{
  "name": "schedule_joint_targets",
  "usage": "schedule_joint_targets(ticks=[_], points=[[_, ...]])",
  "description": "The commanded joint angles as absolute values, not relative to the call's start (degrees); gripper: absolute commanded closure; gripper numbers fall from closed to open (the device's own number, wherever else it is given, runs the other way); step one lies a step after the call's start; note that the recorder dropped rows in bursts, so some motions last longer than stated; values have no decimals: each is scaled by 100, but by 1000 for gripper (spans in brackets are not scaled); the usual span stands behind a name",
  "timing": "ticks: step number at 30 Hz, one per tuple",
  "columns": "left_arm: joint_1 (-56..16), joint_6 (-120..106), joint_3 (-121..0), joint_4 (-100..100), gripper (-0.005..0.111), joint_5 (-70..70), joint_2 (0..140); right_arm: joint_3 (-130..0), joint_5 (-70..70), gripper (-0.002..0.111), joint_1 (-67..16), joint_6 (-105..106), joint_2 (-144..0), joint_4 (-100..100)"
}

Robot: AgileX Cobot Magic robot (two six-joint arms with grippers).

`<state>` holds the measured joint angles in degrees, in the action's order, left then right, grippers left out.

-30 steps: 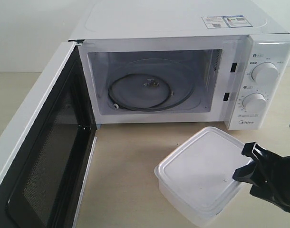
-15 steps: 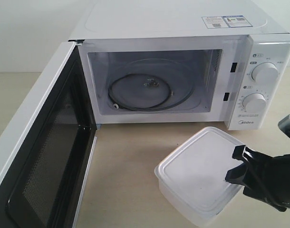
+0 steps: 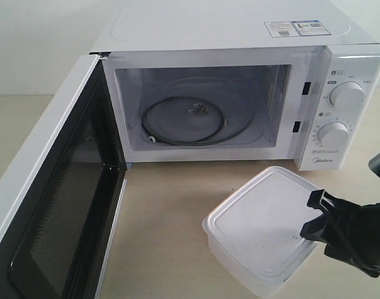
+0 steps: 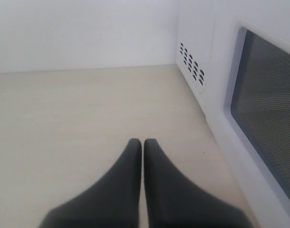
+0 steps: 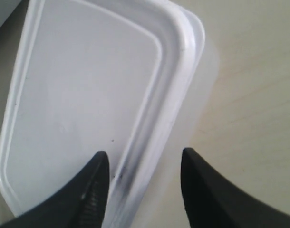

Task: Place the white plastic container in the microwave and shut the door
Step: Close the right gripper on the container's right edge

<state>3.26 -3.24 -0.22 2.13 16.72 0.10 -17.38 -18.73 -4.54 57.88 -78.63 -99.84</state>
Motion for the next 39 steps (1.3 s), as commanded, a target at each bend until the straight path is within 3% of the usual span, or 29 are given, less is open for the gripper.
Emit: schedule_joint_targets(ticks=[1,29,32,39], points=[[346,-299,0,202,103,1674,0,-1796,-1952,62,-465,5620,-7848,-9995],[346,-299,0,202,103,1674,0,-1834,-1279,63,-855,5385,-7861,-9995],[346,-299,0,202,103,1674,0,-1846,-1337,69,-855,5152,-7937,-9995],[346,-299,0,202,103,1674,0,-1869,-1353,98,-855,4958,-8447,-9995]])
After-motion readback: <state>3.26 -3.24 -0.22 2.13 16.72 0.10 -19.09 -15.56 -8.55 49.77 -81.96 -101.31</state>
